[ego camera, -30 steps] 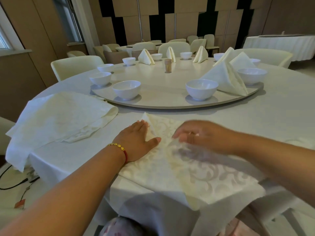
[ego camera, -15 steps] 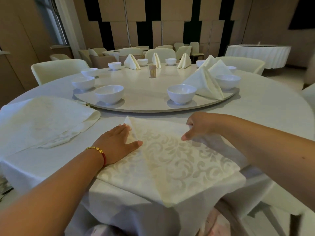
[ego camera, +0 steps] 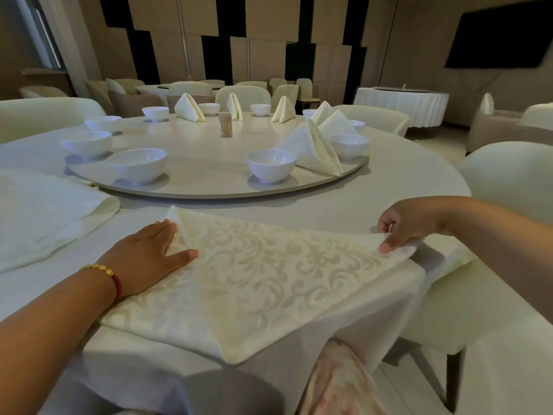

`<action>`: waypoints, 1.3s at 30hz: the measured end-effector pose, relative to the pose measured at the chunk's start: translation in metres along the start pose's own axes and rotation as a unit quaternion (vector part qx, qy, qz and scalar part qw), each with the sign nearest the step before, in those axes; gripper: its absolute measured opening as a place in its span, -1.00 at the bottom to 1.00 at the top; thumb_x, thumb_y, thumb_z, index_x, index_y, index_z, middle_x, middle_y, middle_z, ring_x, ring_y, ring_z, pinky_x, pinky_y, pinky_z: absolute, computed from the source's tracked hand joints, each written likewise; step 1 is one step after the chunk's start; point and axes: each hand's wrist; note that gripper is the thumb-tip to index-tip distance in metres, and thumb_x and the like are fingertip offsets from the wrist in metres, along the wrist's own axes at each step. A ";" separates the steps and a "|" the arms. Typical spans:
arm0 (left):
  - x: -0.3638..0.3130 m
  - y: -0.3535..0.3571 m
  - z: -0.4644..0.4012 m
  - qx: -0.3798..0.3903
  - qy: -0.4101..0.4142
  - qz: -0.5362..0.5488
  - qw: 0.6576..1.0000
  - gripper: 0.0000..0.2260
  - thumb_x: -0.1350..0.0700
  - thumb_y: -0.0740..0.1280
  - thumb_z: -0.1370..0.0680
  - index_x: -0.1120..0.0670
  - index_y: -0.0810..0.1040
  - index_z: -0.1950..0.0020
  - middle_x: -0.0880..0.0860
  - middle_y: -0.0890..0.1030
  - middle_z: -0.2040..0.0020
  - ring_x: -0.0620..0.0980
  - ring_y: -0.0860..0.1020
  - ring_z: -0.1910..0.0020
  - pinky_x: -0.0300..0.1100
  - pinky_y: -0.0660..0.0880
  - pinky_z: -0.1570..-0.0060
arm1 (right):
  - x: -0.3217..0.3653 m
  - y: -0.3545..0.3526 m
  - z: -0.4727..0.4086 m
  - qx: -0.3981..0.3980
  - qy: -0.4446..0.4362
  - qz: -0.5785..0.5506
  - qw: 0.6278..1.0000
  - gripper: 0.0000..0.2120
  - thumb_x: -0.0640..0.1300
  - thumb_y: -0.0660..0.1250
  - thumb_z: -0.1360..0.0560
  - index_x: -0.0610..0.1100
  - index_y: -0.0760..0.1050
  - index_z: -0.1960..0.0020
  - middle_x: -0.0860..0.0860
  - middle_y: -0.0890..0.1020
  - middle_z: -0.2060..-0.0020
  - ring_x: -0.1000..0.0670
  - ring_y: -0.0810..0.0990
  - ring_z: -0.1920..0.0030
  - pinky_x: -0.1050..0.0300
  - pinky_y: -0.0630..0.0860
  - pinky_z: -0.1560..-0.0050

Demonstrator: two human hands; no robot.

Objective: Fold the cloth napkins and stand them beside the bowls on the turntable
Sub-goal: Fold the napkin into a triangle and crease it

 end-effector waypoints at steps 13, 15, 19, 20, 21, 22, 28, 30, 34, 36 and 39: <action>-0.005 -0.005 0.004 0.010 -0.003 0.004 1.000 -0.25 -0.36 0.03 -0.52 0.04 -0.03 -0.58 -0.02 -0.02 -0.58 -0.06 0.01 -0.54 -0.14 -0.03 -0.47 | 0.085 -0.017 -0.012 0.087 -0.103 -0.558 0.819 -0.49 -0.05 0.06 -0.61 -0.37 0.66 0.12 -0.22 0.69 0.15 -0.13 0.71 0.16 0.07 0.66 0.24; -0.004 -0.004 0.004 0.013 -0.004 0.003 1.000 -0.24 -0.36 0.02 -0.52 0.04 -0.05 -0.58 -0.02 -0.04 -0.58 -0.08 -0.02 -0.55 -0.15 -0.05 -0.47 | 0.116 -0.012 -0.019 0.124 -0.126 -0.579 0.796 -0.56 -0.14 0.09 -0.47 -0.43 0.62 0.00 -0.30 0.65 -0.02 -0.21 0.68 0.01 -0.03 0.65 0.12; -0.002 -0.002 0.004 0.010 -0.002 0.003 1.000 -0.23 -0.38 0.01 -0.52 0.04 -0.07 -0.58 -0.03 -0.06 -0.58 -0.10 -0.05 -0.55 -0.17 -0.07 -0.47 | 0.172 0.013 -0.042 0.104 -0.153 -0.503 0.845 -0.74 -0.35 0.17 -0.48 -0.39 0.51 -0.10 -0.25 0.67 0.03 -0.13 0.69 0.08 0.08 0.65 0.07; -0.001 -0.002 0.004 0.010 0.000 0.004 1.000 -0.22 -0.38 0.01 -0.52 0.04 -0.07 -0.58 -0.03 -0.06 -0.58 -0.10 -0.04 -0.55 -0.18 -0.07 -0.47 | 0.185 0.020 -0.049 0.074 -0.159 -0.468 0.866 -0.83 -0.35 0.23 -0.52 -0.36 0.51 -0.07 -0.22 0.68 0.10 -0.09 0.69 0.17 0.13 0.65 0.14; -0.001 -0.002 0.003 0.009 0.002 0.005 1.000 -0.22 -0.38 0.01 -0.52 0.04 -0.07 -0.58 -0.03 -0.06 -0.58 -0.09 -0.04 -0.55 -0.18 -0.06 -0.47 | 0.196 0.029 -0.056 0.042 -0.164 -0.421 0.891 -0.90 -0.32 0.30 -0.52 -0.32 0.52 -0.02 -0.19 0.68 0.18 -0.05 0.67 0.26 0.18 0.64 0.25; 0.000 -0.002 0.003 0.009 0.003 0.005 1.000 -0.22 -0.38 0.01 -0.52 0.04 -0.07 -0.58 -0.03 -0.07 -0.58 -0.09 -0.04 -0.55 -0.18 -0.06 -0.47 | 0.207 0.036 -0.063 0.011 -0.168 -0.368 0.914 -0.94 -0.29 0.36 -0.51 -0.28 0.52 0.04 -0.15 0.66 0.26 -0.01 0.63 0.35 0.21 0.57 0.36; 0.003 0.001 0.002 0.008 0.012 0.008 1.000 -0.23 -0.38 0.01 -0.53 0.04 -0.08 -0.58 -0.04 -0.08 -0.58 -0.10 -0.08 -0.55 -0.16 -0.09 -0.48 | 0.255 0.068 -0.098 -0.067 -0.147 -0.160 0.974 -0.70 -0.16 0.43 -0.46 -0.15 0.41 0.38 -0.09 0.52 0.46 -0.04 0.39 0.49 0.20 0.36 0.35; 0.004 0.002 0.001 0.011 0.012 0.006 1.000 -0.23 -0.37 0.00 -0.53 0.04 -0.08 -0.58 -0.04 -0.09 -0.58 -0.10 -0.09 -0.55 -0.16 -0.09 -0.49 | 0.262 0.076 -0.104 -0.069 -0.138 -0.150 0.976 -0.69 -0.16 0.43 -0.45 -0.14 0.40 0.40 -0.11 0.51 0.42 -0.07 0.39 0.45 0.17 0.38 0.29; 0.003 0.002 0.002 0.012 0.017 0.005 1.000 -0.24 -0.37 0.00 -0.53 0.05 -0.08 -0.58 -0.04 -0.09 -0.58 -0.11 -0.10 -0.55 -0.17 -0.10 -0.49 | 0.271 0.085 -0.108 -0.058 -0.119 -0.117 0.984 -0.70 -0.14 0.39 -0.48 -0.13 0.39 0.37 -0.07 0.50 0.41 -0.07 0.40 0.42 0.18 0.36 0.25; 0.004 0.003 0.001 0.016 0.019 0.005 1.000 -0.24 -0.37 0.00 -0.53 0.05 -0.09 -0.58 -0.04 -0.10 -0.58 -0.11 -0.11 -0.55 -0.17 -0.10 -0.48 | 0.273 0.086 -0.109 -0.055 -0.117 -0.108 0.986 -0.73 -0.13 0.37 -0.49 -0.13 0.41 0.35 -0.06 0.51 0.41 -0.06 0.41 0.44 0.19 0.36 0.26; 0.005 0.003 -0.001 0.014 0.020 0.008 1.000 -0.24 -0.36 0.00 -0.53 0.04 -0.09 -0.58 -0.04 -0.10 -0.58 -0.12 -0.11 -0.55 -0.17 -0.10 -0.49 | 0.277 0.084 -0.108 -0.055 -0.115 -0.086 0.988 -0.72 -0.14 0.35 -0.51 -0.12 0.40 0.35 -0.04 0.51 0.42 -0.03 0.40 0.44 0.20 0.35 0.26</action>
Point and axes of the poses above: each hand's wrist, its own z-axis away from the middle knuckle, its own y-axis out of the palm, x = y × z
